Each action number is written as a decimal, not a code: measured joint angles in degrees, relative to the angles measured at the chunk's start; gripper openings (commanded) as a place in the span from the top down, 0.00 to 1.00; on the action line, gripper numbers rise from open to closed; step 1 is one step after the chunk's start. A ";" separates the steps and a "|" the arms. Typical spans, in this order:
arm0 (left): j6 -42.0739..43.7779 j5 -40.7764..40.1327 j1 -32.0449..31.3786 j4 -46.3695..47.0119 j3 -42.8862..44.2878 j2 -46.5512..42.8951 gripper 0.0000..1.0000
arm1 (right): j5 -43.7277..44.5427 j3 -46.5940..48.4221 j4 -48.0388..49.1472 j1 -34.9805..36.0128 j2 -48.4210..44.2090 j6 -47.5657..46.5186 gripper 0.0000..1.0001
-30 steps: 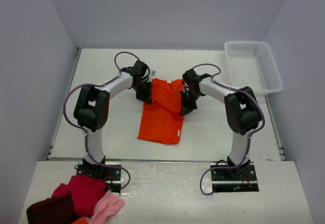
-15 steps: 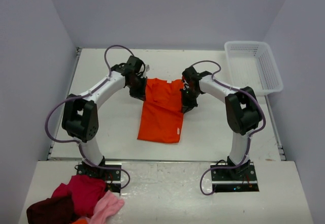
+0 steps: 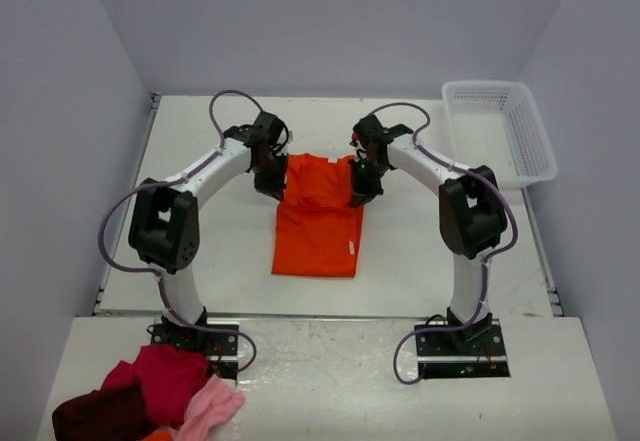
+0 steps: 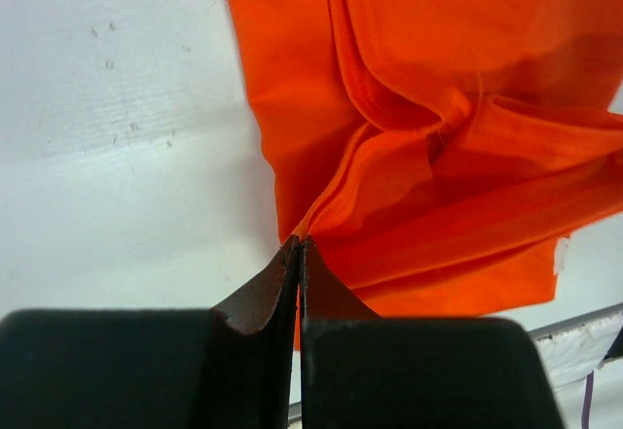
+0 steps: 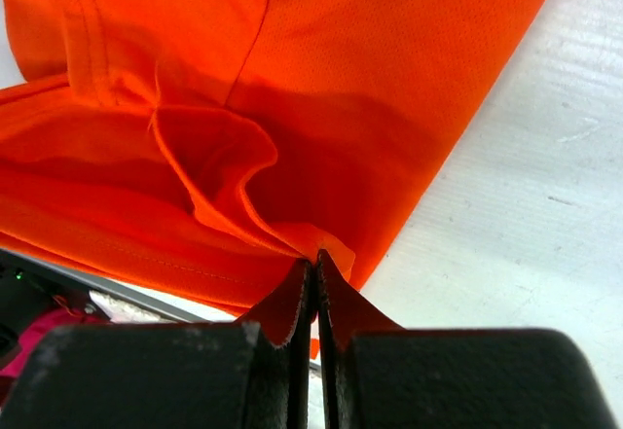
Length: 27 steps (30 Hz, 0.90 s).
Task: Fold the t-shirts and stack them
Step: Fold the folded rectangular tshirt in 1/3 of the way
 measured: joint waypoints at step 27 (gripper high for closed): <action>3.19 -5.44 0.00 4.66 3.04 10.16 0.51 | 5.75 -0.09 -0.68 -0.02 4.11 1.57 0.64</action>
